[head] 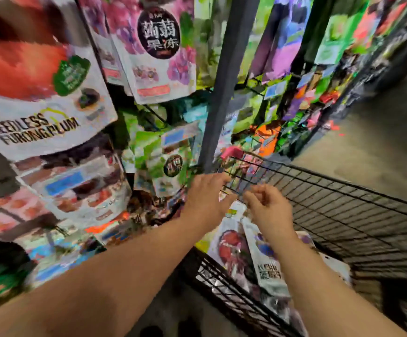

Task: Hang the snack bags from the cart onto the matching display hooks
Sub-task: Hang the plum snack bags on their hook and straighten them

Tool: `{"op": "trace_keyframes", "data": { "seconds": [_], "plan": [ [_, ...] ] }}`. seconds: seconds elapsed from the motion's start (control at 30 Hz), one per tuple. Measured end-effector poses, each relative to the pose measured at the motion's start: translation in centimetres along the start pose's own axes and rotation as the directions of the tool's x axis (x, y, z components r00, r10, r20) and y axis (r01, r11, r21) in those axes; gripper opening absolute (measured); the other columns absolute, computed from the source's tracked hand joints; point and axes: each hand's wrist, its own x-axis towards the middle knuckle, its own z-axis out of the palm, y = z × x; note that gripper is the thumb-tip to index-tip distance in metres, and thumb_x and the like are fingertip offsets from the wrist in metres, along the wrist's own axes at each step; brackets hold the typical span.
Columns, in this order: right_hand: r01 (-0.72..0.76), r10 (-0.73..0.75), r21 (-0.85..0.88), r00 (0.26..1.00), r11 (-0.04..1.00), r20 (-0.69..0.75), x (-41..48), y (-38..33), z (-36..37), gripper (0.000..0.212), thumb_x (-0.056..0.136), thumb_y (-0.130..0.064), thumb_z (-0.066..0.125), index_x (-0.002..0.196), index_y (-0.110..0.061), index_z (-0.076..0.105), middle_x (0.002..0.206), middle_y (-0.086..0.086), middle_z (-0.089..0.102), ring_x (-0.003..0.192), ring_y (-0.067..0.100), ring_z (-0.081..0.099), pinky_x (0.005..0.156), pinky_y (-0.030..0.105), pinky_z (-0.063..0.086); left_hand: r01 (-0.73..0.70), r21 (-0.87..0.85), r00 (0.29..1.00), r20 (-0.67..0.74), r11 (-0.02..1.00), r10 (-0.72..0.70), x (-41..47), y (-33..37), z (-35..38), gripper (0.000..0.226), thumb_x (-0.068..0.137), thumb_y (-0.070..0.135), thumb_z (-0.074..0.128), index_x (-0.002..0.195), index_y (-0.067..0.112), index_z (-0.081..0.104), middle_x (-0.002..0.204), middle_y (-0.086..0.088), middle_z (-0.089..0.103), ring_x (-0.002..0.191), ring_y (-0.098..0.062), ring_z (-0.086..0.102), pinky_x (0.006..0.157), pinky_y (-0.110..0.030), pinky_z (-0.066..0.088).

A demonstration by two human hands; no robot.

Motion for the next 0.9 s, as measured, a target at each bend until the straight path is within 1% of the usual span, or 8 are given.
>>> {"op": "trace_keyframes", "data": {
  "seconds": [0.23, 0.37, 0.47, 0.6, 0.7, 0.73, 0.8, 0.9],
  "plan": [
    [-0.232, 0.253, -0.222, 0.964, 0.947, 0.075, -0.4, 10.4, -2.4, 0.008, 0.091, -0.024, 0.065, 0.09, -0.019, 0.059, 0.084, -0.001, 0.062, 0.08, 0.019, 0.057, 0.058, 0.02, 0.038, 0.143, 0.02, 0.866, 0.482, 0.99, -0.135, 0.6, -0.6, 9.8, 0.041, 0.095, 0.038, 0.054, 0.13, 0.018, 0.05, 0.125, -0.005, 0.056, 0.123, -0.027, 0.039, 0.101, -0.038, 0.037],
    [-0.336, 0.428, -0.408, 0.89, 0.849, 0.158, -0.2, 15.7, -3.0, 0.019, 0.092, -0.029, 0.064, 0.103, -0.014, 0.063, 0.093, 0.004, 0.06, 0.088, 0.02, 0.054, 0.07, 0.024, 0.035, 0.203, 0.043, 0.773, 0.607, 0.978, -0.187, 1.9, -0.3, 14.8, 0.04, 0.094, 0.038, 0.057, 0.128, 0.018, 0.051, 0.122, -0.006, 0.061, 0.113, -0.027, 0.052, 0.097, -0.037, 0.044],
    [-0.399, 0.543, -0.495, 0.819, 0.771, 0.185, 0.2, 19.8, -3.1, 0.035, 0.09, -0.034, 0.065, 0.12, -0.015, 0.062, 0.116, 0.003, 0.066, 0.107, 0.022, 0.06, 0.079, 0.023, 0.039, 0.272, 0.055, 0.716, 0.656, 0.961, -0.24, 2.6, -0.2, 18.4, 0.042, 0.093, 0.044, 0.057, 0.128, 0.021, 0.051, 0.124, -0.008, 0.059, 0.119, -0.028, 0.049, 0.098, -0.04, 0.046],
    [-0.466, 0.67, -0.572, 0.712, 0.675, 0.211, 0.7, 23.7, -2.9, 0.045, 0.09, -0.035, 0.064, 0.129, -0.014, 0.056, 0.125, 0.009, 0.062, 0.116, 0.027, 0.057, 0.085, 0.027, 0.042, 0.143, 0.199, 0.597, 0.764, 0.97, -0.245, 3.5, -0.3, 22.2, 0.053, 0.093, 0.048, 0.053, 0.135, 0.016, 0.044, 0.149, -0.019, 0.037, 0.124, -0.031, 0.049, 0.1, -0.037, 0.044],
    [-0.522, 0.726, -0.574, 0.657, 0.631, 0.201, 0.7, 26.2, -3.0, 0.022, 0.088, -0.034, 0.062, 0.093, -0.013, 0.06, 0.092, 0.01, 0.059, 0.097, 0.027, 0.055, 0.079, 0.029, 0.041, 0.049, 0.288, 0.523, 0.809, 0.956, -0.27, 3.6, -0.8, 24.5, 0.052, 0.093, 0.049, 0.052, 0.128, 0.01, 0.053, 0.139, -0.016, 0.051, 0.112, -0.028, 0.058, 0.095, -0.036, 0.048],
    [-0.557, 0.747, -0.557, 0.637, 0.616, 0.19, 0.7, 27.6, -2.9, 0.027, 0.086, -0.037, 0.063, 0.088, -0.01, 0.057, 0.089, 0.011, 0.058, 0.091, 0.027, 0.056, 0.076, 0.029, 0.042, 0.036, 0.294, 0.492, 0.826, 0.955, -0.273, 3.5, -1.0, 25.0, 0.048, 0.093, 0.048, 0.053, 0.119, 0.009, 0.057, 0.128, -0.015, 0.058, 0.104, -0.028, 0.059, 0.092, -0.036, 0.049],
    [-0.632, 0.786, -0.503, 0.593, 0.59, 0.176, 0.6, 30.0, -2.9, 0.046, 0.081, -0.046, 0.062, 0.102, -0.004, 0.06, 0.102, 0.015, 0.065, 0.098, 0.031, 0.062, 0.083, 0.033, 0.049, 0.063, 0.271, 0.417, 0.867, 0.961, -0.272, 3.1, -1.3, 25.9, 0.042, 0.095, 0.045, 0.052, 0.109, 0.007, 0.06, 0.118, -0.015, 0.061, 0.097, -0.027, 0.058, 0.088, -0.035, 0.048],
    [-0.746, 0.827, -0.363, 0.531, 0.559, 0.184, 0.4, 31.5, -3.0, 0.06, 0.084, -0.049, 0.065, 0.122, -0.004, 0.052, 0.119, 0.009, 0.059, 0.117, 0.031, 0.056, 0.098, 0.033, 0.045, 0.173, 0.255, 0.286, 0.911, 0.951, -0.296, 2.1, -1.6, 26.6, 0.051, 0.098, 0.044, 0.047, 0.137, 0.011, 0.05, 0.13, -0.012, 0.056, 0.114, -0.031, 0.056, 0.097, -0.036, 0.046]
  ]
}}
